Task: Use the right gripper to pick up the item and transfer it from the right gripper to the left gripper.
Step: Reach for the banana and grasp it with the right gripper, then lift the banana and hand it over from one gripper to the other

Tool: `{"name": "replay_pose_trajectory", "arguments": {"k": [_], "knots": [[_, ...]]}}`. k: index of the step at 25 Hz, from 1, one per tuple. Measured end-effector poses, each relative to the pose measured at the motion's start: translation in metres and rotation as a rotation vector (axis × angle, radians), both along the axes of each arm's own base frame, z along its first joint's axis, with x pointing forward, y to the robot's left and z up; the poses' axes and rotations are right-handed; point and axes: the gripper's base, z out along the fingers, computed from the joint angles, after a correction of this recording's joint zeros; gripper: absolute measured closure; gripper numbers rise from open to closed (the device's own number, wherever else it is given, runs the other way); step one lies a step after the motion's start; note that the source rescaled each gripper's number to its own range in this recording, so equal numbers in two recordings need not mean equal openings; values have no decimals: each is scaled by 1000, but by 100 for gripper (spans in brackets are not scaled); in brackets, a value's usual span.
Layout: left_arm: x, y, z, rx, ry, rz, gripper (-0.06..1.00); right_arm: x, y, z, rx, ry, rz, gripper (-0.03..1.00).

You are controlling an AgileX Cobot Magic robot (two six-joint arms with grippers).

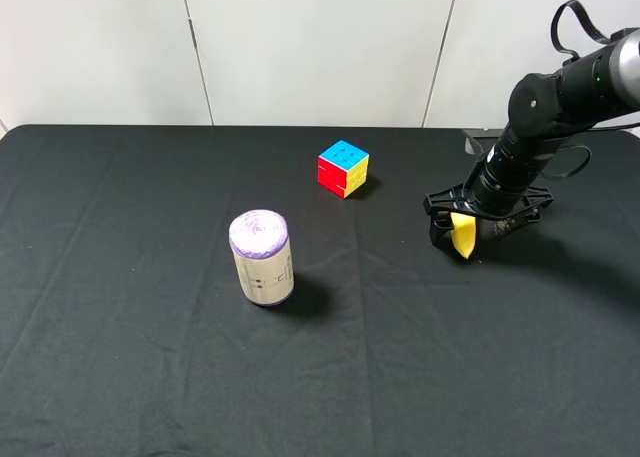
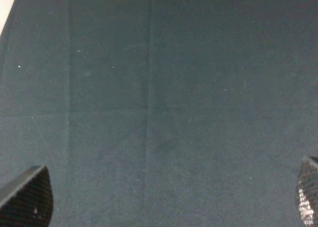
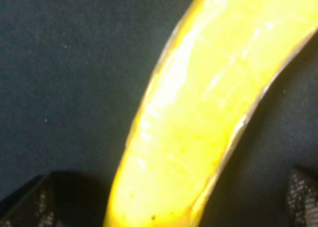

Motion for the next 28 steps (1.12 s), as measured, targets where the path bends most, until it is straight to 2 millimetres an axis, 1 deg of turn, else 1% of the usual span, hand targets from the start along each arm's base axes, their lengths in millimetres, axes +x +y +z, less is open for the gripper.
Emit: {"name": "replay_pose_trajectory", "arguments": {"k": [4,5,6,8,11,12,14,18,21,24,28], "knots": [[0,0,0,0,0,0,-1,0,0,0,0,0,-2,-2],[0,0,0,0,0,0,-1,0,0,0,-1,0,-1,5],[0,0,0,0,0,0,-1,0,0,0,-3,-1,1,14],[0,0,0,0,0,0,-1,0,0,0,-3,-1,1,41],[0,0,0,1,0,1,-1,0,0,-1,-4,2,1,75],[0,0,0,1,0,1,-1,0,0,-1,-4,3,1,84],[0,0,0,1,0,1,-1,0,0,-1,-4,3,1,96],[0,0,0,1,0,0,-1,0,0,0,-4,5,1,97],[0,0,0,1,0,0,-1,3,1,5,-4,24,-1,97],[0,0,0,1,0,0,-1,9,2,19,-3,27,1,97],[0,0,0,1,0,0,-1,13,3,45,-3,27,15,97]]}}
